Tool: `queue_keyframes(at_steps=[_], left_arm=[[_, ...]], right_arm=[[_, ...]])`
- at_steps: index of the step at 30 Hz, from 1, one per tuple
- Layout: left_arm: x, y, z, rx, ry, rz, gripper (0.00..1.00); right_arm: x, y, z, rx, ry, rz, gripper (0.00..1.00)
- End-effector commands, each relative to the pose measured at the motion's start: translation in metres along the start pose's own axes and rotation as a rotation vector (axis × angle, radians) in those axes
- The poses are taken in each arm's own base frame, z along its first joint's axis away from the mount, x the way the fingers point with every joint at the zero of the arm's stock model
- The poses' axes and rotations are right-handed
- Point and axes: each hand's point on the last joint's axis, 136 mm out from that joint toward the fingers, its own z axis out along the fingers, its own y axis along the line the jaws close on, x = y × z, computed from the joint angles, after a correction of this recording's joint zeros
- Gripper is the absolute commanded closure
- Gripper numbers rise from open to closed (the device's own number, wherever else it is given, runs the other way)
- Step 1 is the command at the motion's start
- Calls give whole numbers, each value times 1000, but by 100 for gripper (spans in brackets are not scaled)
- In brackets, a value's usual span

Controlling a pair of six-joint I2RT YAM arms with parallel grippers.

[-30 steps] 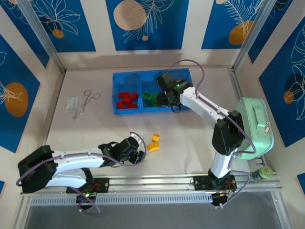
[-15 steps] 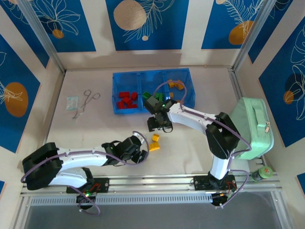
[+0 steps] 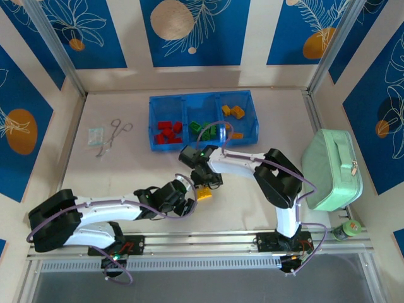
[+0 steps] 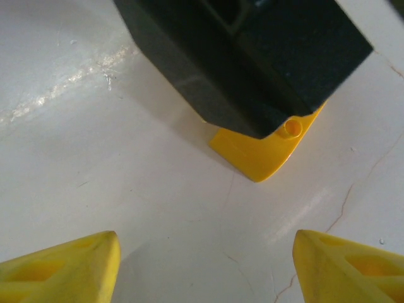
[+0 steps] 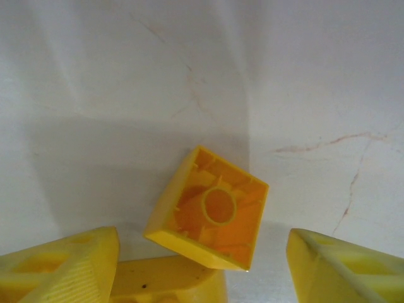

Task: Sort the legos into containers by color
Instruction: Pick up the lego from the center of the table.

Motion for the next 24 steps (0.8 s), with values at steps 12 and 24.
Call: queue_keyframes(at_steps=[12,24], left_arm=[[0,-6,-6,29,-20,1,28],[0,-6,-4,30,-21,4,28]], right_arm=[[-7,-3,13,-16,15,56,62],[-26,-28,-30,1,-79,64,68]])
